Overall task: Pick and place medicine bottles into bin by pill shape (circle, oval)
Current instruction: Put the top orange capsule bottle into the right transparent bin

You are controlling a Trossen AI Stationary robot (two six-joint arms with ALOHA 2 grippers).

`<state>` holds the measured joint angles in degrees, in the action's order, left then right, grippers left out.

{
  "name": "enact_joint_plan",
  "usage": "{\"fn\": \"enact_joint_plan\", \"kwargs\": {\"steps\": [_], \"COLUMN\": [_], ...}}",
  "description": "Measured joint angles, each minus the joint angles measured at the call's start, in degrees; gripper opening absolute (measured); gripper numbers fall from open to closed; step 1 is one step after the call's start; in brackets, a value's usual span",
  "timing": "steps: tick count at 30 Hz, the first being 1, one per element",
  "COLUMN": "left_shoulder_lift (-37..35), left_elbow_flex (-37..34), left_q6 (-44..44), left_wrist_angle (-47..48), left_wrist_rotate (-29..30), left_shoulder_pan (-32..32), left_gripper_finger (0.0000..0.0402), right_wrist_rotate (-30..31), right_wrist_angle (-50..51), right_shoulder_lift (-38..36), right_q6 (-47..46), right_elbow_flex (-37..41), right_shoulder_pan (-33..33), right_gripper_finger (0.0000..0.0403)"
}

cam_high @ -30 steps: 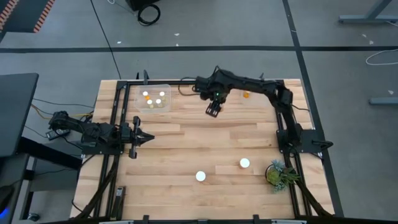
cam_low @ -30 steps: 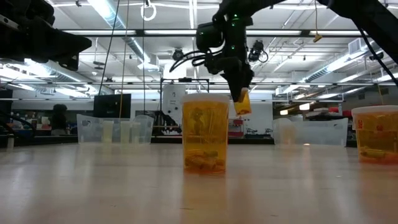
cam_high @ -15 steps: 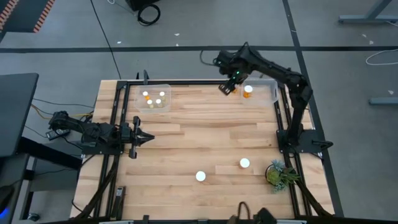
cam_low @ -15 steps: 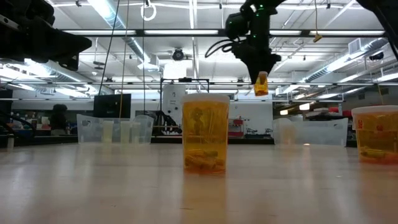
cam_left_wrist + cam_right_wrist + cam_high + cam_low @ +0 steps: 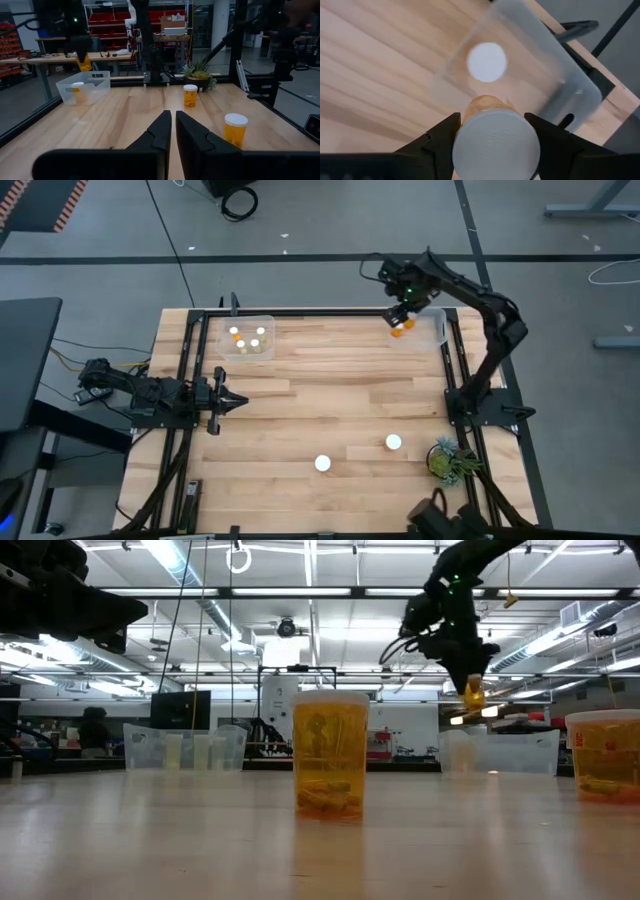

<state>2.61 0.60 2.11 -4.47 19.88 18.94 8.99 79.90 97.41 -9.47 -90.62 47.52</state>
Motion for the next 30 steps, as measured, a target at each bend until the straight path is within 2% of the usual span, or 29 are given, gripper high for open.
{"fn": "enact_joint_plan", "kwargs": {"steps": [6, 11, 18, 24, 30], "left_shoulder_lift": [0.0, 0.0, 0.0, 0.0, 0.0], "left_elbow_flex": [0.0, 0.0, 0.0, 0.0, 0.0], "left_q6": [0.0, 0.0, 0.0, 0.0, 0.0], "left_wrist_angle": [0.0, 0.0, 0.0, 0.0, 0.0], "left_wrist_rotate": [0.0, 0.0, 0.0, 0.0, 0.0], "left_shoulder_pan": [0.0, 0.0, 0.0, 0.0, 0.0], "left_gripper_finger": [0.0028, 0.0023, 0.0035, 0.0031, 0.0023], "right_wrist_rotate": [0.0, 0.5, 7.6, 6.9, 6.8], "right_wrist_angle": [-5.4, -9.2, -11.6, -19.3, -24.1], "right_shoulder_lift": [-4.6, -6.0, -6.0, -6.0, -6.0], "right_q6": [6.9, 6.5, 7.0, 11.5, 12.1], "right_elbow_flex": [6.7, 9.7, 12.2, 17.3, 23.6], "right_shoulder_pan": [4.7, 7.5, 8.0, 9.0, 10.6], "right_gripper_finger": [0.0220, 0.0220, 0.0220, 0.0220, 0.0220]}}
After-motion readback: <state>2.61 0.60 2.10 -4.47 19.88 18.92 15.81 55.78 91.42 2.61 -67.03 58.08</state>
